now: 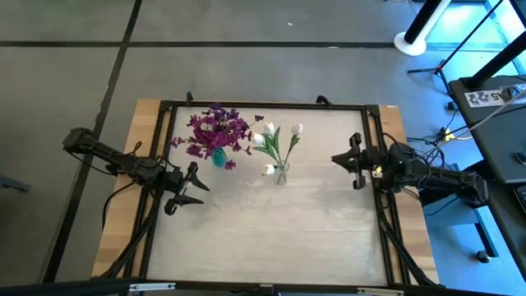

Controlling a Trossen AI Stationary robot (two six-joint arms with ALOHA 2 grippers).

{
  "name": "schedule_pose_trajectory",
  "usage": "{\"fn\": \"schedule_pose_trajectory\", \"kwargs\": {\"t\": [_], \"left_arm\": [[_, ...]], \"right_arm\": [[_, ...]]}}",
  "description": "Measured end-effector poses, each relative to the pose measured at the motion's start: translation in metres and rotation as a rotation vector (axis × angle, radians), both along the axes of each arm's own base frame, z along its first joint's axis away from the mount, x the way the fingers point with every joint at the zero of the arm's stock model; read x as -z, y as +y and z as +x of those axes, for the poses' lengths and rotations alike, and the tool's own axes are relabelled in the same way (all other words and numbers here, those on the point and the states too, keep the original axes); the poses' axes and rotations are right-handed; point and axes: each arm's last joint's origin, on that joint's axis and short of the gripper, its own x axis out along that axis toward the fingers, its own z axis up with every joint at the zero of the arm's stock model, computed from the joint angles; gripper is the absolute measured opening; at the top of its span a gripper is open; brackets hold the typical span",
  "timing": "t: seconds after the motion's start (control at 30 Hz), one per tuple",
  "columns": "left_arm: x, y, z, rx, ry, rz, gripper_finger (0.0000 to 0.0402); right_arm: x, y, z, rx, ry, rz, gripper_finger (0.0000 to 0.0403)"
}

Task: Sort flowers into vase by color
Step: Return to Home Position

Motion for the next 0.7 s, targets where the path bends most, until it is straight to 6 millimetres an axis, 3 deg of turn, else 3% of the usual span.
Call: {"fn": "schedule_pose_trajectory", "kwargs": {"t": [0.07, 0.3, 0.43, 0.57, 0.7], "left_arm": [[0.000, 0.000, 0.000, 0.000, 0.000, 0.000, 0.0213], [0.000, 0.000, 0.000, 0.000, 0.000, 0.000, 0.0213], [0.000, 0.000, 0.000, 0.000, 0.000, 0.000, 0.0213], [0.000, 0.000, 0.000, -0.001, 0.000, 0.000, 0.0213], [0.000, 0.000, 0.000, -0.001, 0.000, 0.000, 0.0213]], "right_arm": [[0.007, 0.000, -0.004, 0.024, 0.061, 0.007, 0.0009], [0.032, -0.002, -0.006, 0.105, 0.016, 0.058, 0.0021], [0.032, -0.002, -0.007, 0.120, 0.010, 0.105, 0.0004], [0.027, -0.001, -0.010, 0.110, -0.035, 0.084, 0.0012], [0.033, -0.002, -0.009, 0.119, 0.028, 0.085, 0.0011]]}}
